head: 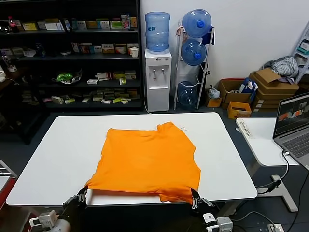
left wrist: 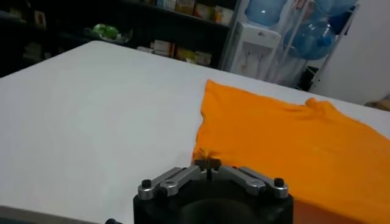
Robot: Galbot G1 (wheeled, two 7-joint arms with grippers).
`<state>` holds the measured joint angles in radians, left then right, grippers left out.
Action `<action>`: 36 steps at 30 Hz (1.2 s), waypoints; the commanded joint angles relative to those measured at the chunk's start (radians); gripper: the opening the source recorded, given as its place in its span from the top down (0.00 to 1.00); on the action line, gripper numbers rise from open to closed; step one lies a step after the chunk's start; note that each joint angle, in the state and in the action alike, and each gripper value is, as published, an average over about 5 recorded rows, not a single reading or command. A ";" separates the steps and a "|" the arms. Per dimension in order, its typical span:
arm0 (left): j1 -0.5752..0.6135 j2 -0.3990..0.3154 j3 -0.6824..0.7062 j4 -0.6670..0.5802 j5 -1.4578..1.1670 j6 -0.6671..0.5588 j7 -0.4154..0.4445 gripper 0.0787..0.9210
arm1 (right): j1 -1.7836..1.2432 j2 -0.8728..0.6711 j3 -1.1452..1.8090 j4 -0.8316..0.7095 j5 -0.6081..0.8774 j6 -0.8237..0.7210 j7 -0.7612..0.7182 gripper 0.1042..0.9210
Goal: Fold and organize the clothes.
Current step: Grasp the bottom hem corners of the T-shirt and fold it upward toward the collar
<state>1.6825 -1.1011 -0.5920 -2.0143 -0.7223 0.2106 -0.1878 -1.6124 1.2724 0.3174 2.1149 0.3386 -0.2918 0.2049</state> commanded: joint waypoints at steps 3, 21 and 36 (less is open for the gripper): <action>-0.243 0.066 0.058 0.088 -0.029 -0.047 -0.043 0.98 | 0.359 -0.015 -0.043 -0.186 0.091 -0.001 0.076 0.97; -0.502 0.064 0.239 0.380 -0.027 -0.060 -0.019 0.98 | 0.630 -0.005 -0.149 -0.434 0.151 -0.079 0.080 0.98; -0.492 0.060 0.218 0.390 -0.005 -0.040 0.009 0.77 | 0.646 -0.007 -0.165 -0.478 0.068 -0.083 -0.025 0.71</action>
<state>1.1887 -1.0543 -0.3652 -1.6371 -0.7351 0.1580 -0.1858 -0.9991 1.2722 0.1620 1.6709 0.4340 -0.3722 0.2277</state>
